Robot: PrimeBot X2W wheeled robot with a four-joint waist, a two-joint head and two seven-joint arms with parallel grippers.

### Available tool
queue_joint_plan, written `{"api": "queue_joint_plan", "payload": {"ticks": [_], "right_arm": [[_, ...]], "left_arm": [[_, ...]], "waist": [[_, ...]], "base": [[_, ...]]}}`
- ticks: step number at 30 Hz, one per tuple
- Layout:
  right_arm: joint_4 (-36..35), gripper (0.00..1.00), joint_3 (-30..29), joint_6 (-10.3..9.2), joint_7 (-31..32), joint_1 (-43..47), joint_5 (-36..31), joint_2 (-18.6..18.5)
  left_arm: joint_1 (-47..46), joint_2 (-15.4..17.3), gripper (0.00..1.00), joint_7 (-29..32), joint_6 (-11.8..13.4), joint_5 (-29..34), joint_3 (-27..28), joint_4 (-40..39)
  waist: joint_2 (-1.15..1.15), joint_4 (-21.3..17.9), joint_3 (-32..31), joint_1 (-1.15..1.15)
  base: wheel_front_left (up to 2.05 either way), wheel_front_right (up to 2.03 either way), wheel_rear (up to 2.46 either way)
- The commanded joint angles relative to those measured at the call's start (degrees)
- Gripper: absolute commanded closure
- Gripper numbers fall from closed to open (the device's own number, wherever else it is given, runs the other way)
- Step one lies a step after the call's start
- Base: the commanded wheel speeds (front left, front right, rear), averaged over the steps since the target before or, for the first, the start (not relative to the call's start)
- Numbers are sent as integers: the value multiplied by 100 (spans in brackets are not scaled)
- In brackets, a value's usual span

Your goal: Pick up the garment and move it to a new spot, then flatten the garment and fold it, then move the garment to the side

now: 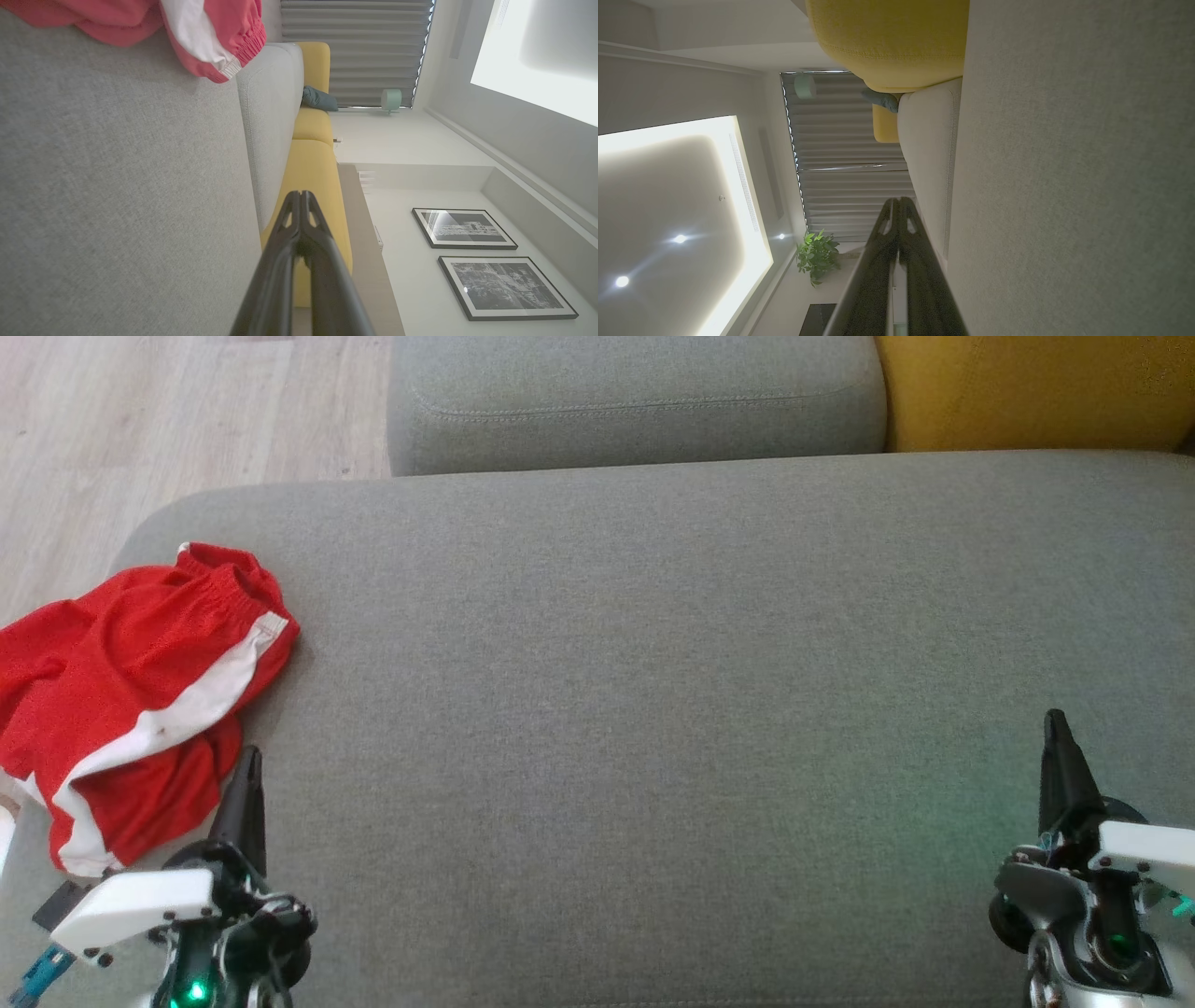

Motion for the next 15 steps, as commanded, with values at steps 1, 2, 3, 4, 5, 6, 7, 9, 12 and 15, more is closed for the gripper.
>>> {"api": "queue_joint_plan", "payload": {"ticks": [1,2,3,4,5,6,7,9,12,15], "right_arm": [[-222,100,120,39,32,-110,40,-27],[-222,100,120,39,32,-110,40,-27],[-222,100,120,39,32,-110,40,-27],[-222,100,120,39,32,-110,40,-27],[-222,100,120,39,32,-110,40,-27],[-222,100,120,39,32,-110,40,-27],[-222,100,120,39,32,-110,40,-27],[-222,100,120,39,32,-110,40,-27],[-222,100,120,39,32,-110,40,-27],[-222,100,120,39,32,-110,40,-27]], "left_arm": [[-317,73,100,43,-41,-25,198,-223],[-317,73,100,43,-41,-25,198,-223],[-317,73,100,43,-41,-25,198,-223],[-317,73,100,43,-41,-25,198,-223],[-317,73,100,43,-41,-25,198,-223],[-317,73,100,43,-41,-25,198,-223],[-317,73,100,43,-41,-25,198,-223],[-317,73,100,43,-41,-25,198,-223],[-317,73,100,43,-41,-25,198,-223],[-317,73,100,43,-41,-25,198,-223]], "waist": [[0,0,0,0],[0,0,0,0],[0,0,0,0],[0,0,0,0],[0,0,0,0],[0,0,0,0],[0,0,0,0],[0,0,0,0],[0,0,0,0],[0,0,0,0]], "base": [[0,0,0],[0,0,0],[0,0,0],[0,0,0],[0,0,0],[0,0,0],[0,0,0],[0,0,0],[0,0,0],[0,0,0]]}}
